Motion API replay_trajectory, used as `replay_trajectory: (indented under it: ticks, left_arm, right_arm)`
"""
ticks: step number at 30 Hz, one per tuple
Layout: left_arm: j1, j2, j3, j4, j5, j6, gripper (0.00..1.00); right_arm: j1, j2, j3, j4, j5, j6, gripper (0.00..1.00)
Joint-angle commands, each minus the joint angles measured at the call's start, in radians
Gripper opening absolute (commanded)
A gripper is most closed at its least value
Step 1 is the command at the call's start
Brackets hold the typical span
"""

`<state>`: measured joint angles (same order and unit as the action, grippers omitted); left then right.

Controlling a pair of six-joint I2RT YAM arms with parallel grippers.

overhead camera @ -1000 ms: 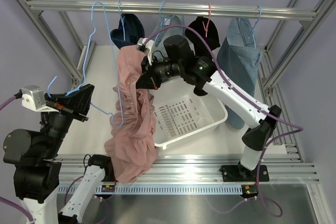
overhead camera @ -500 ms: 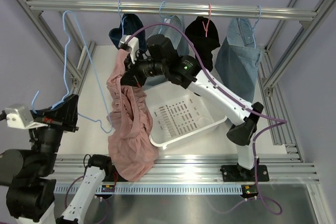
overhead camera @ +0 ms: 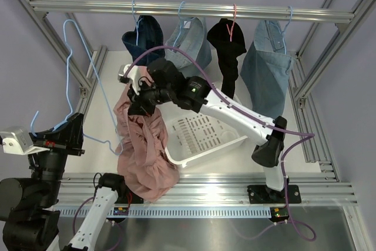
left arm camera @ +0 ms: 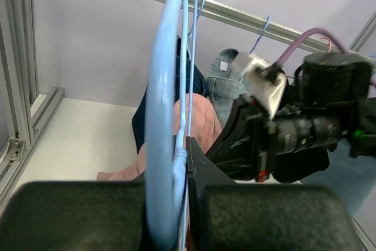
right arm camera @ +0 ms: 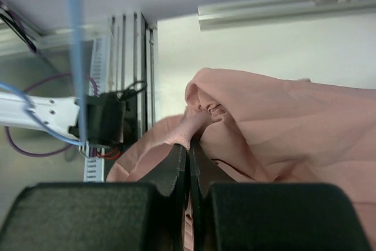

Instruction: Remove the skirt from the hanger

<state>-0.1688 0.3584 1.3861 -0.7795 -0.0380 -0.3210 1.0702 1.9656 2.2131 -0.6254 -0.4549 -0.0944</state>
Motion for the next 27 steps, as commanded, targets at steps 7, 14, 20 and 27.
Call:
replay_trajectory:
  ticks: [7,14,20,27]
  left_arm:
    - [-0.003,0.02,-0.015,-0.026,0.072,-0.009,0.0]
    - [-0.005,0.12,-0.038,-0.081,0.011,0.068,0.0]
    - [-0.003,0.272,-0.021,-0.061,-0.025,0.145,0.0]
    - [-0.005,0.499,0.132,-0.121,-0.126,0.227,0.0]
  right_arm:
    - [0.017,-0.029,-0.21,-0.077,0.053,-0.226,0.6]
    - [-0.035,-0.278,-0.265,-0.18,-0.07,-0.407,0.84]
    - [-0.183,-0.502,-0.401,-0.25,-0.289,-0.514,0.86]
    - [-0.423,-0.758,-0.783,-0.132,-0.504,-0.466,0.87]
